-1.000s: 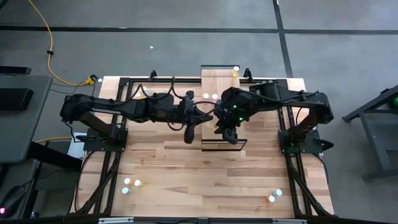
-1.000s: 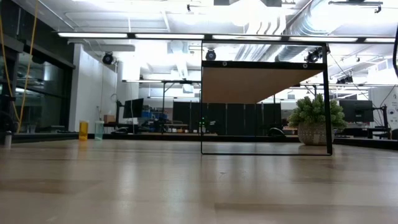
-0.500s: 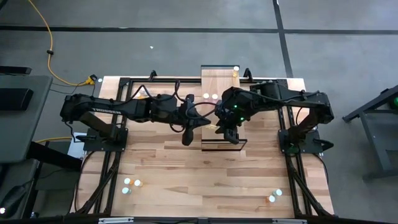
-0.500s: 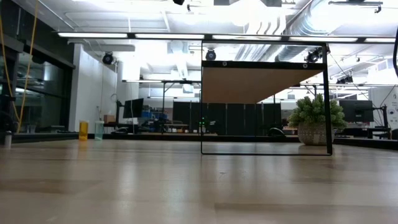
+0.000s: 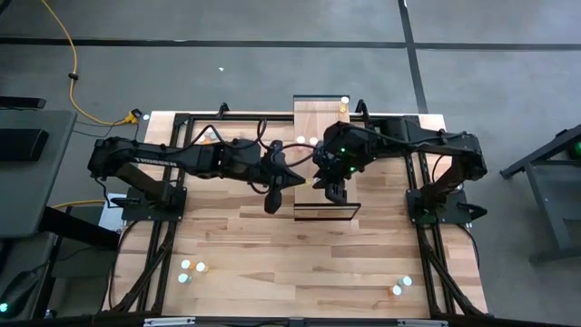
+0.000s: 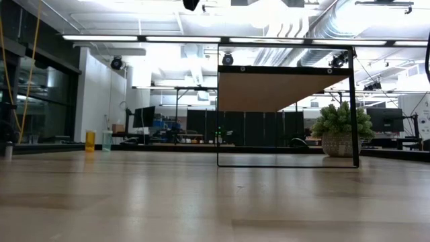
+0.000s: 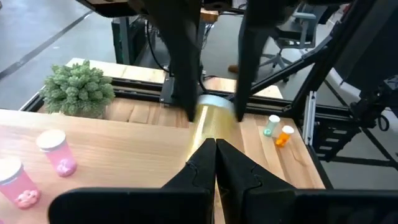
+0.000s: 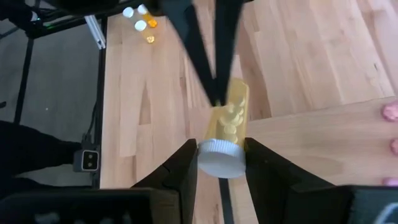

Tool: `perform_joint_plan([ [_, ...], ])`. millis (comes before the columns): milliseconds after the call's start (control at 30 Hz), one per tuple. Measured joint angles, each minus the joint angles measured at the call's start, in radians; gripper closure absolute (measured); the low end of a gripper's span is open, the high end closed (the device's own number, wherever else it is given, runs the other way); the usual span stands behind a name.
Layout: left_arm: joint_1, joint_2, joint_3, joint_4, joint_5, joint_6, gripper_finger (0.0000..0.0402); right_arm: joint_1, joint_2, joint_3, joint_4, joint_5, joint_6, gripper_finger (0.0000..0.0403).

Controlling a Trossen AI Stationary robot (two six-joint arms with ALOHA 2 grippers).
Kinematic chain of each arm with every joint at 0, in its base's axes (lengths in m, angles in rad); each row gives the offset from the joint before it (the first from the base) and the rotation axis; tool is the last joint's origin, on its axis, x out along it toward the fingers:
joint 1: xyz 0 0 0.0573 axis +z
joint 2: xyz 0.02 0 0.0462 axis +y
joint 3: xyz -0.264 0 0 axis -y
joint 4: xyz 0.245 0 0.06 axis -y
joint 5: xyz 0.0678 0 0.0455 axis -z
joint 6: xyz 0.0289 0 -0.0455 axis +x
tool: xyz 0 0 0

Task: Pick and place medicine bottles onto shelf by color
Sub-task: Put the bottom yellow pill bottle on the shelf aligned with the other yellow pill bottle

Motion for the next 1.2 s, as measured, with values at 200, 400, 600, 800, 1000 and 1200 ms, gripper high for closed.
perform_joint_plan([
  [200,-0.002,0.01,-0.001,0.007,0.039,-0.011,0.0401,-0.016,-0.001,0.0,0.024,0.027,-0.02,0.0299],
  [400,-0.002,0.026,-0.002,0.002,0.052,-0.023,0.0401,-0.032,-0.007,0.0,-0.001,0.026,-0.027,0.0299],
  [600,0.02,-0.064,-0.003,-0.021,0.051,-0.015,0.0401,-0.106,-0.023,0.052,-0.108,0.122,-0.07,0.0299],
  [800,0.055,-0.173,-0.001,-0.021,-0.049,-0.001,0.0401,-0.257,0.0,0.184,-0.251,0.171,-0.072,0.0299],
  [1000,0.11,-0.175,0.0,0.006,-0.266,0.037,0.0401,-0.259,0.033,0.211,-0.288,0.007,-0.103,0.0299],
  [1200,0.165,-0.077,-0.002,0.004,-0.168,-0.037,0.0401,-0.186,0.068,0.211,-0.271,0.004,-0.121,0.0299],
])
